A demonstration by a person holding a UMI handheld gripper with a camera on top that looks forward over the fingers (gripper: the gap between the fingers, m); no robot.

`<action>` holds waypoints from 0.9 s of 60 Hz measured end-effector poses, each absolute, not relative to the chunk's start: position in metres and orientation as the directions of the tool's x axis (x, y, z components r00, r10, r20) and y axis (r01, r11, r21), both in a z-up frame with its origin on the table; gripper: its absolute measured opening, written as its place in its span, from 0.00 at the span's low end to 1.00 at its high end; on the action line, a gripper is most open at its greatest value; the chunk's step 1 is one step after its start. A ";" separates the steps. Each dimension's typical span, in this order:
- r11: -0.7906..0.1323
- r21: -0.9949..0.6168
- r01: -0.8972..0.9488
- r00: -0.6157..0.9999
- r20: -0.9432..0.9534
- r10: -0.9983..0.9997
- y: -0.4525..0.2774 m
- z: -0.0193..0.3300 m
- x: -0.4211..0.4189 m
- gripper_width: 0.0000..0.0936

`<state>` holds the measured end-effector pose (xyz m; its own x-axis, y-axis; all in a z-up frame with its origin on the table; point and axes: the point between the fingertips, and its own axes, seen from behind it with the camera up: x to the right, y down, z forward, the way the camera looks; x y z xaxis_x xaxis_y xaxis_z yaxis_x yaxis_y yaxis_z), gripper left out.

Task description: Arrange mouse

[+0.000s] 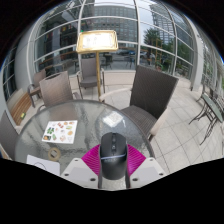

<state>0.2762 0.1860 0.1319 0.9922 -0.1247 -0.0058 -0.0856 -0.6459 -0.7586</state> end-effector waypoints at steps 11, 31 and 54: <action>-0.495 -0.868 -0.029 0.999 -0.011 -0.040 0.200 0.260 0.140 0.34; -0.670 -0.740 0.060 0.996 0.005 0.084 0.136 0.113 -0.063 0.33; -0.765 -0.644 0.020 0.999 -0.007 0.032 0.093 -0.017 -0.088 0.36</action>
